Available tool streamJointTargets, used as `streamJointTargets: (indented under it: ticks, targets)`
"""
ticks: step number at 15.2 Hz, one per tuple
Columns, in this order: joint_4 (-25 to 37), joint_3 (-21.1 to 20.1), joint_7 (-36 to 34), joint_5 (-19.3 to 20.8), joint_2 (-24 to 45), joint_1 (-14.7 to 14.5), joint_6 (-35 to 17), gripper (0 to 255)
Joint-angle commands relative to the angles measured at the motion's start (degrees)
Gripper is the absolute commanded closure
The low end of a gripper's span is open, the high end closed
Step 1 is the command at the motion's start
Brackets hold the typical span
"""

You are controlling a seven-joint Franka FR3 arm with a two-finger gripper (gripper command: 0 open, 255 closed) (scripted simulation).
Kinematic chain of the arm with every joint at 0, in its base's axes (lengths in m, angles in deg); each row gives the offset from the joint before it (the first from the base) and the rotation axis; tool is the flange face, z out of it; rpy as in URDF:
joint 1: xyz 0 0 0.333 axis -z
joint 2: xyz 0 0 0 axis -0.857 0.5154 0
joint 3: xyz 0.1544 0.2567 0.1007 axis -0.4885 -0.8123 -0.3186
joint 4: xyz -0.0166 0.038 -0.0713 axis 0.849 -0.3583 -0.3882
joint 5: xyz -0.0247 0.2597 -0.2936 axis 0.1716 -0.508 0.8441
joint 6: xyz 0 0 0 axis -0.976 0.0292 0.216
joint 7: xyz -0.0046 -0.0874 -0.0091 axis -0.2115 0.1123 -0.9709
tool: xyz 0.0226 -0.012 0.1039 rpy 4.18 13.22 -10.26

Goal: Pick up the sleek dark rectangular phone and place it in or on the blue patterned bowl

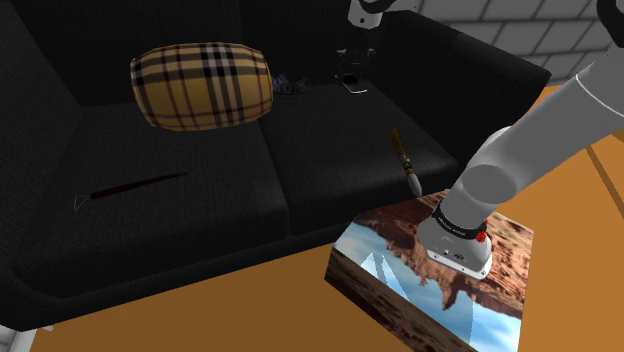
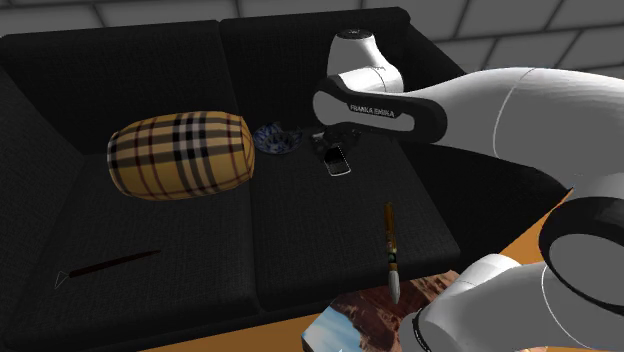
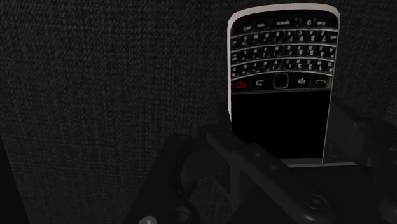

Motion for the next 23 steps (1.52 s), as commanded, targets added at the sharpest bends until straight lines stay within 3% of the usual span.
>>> streamJointTargets:
  ticks: [1,12,16,20,23]
  targets:
    - [4.47,-0.06,-0.09,-0.39,4.63,-0.26,-0.14,255]
    - [36.07,-0.88,-1.51,-2.19,30.19,-1.13,5.91,255]
    - [52.38,-1.20,-2.20,-2.66,41.24,-1.04,11.16,255]
    - [73.45,-1.55,-3.05,-3.04,54.32,-0.64,19.12,255]
    - [69.64,-1.54,-2.91,-3.02,53.43,-0.76,16.20,255]
